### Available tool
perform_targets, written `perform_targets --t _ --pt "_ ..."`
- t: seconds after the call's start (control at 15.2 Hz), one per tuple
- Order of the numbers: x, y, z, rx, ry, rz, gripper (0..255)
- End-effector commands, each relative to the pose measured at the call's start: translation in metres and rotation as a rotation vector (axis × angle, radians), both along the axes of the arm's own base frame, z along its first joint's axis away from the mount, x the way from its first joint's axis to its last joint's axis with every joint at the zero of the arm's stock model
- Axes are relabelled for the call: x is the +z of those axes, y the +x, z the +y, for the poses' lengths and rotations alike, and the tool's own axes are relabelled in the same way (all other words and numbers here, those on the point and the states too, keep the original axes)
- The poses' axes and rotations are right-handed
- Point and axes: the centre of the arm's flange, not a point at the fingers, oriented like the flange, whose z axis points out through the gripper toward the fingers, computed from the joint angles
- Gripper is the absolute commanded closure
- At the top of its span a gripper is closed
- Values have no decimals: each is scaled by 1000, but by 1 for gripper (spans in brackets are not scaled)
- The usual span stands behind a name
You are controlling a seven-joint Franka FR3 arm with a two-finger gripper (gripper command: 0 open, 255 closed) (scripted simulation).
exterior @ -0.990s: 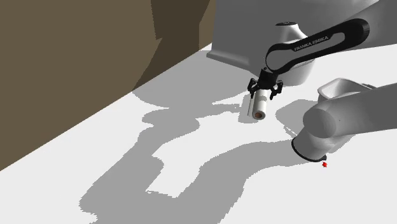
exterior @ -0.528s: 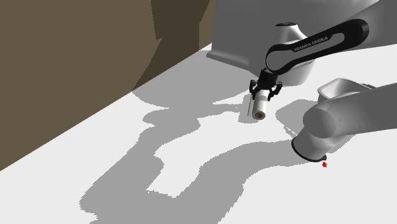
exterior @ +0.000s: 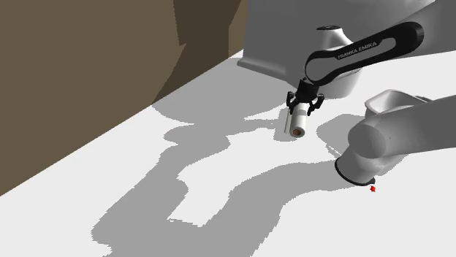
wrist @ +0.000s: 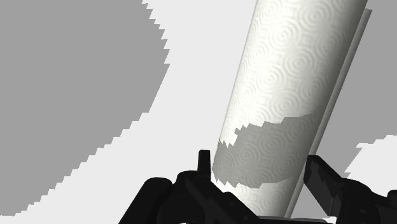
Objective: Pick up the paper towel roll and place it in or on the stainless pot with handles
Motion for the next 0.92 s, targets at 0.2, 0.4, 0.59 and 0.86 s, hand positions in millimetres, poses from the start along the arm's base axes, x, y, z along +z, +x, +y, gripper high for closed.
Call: perform_targets --t 0.2,0.4,0.59,0.86 --pt "15 0 0 1 0 1 255" --pt "31 0 0 1 0 1 255" --pt "47 0 0 1 0 1 255" --pt "68 0 0 1 0 1 255"
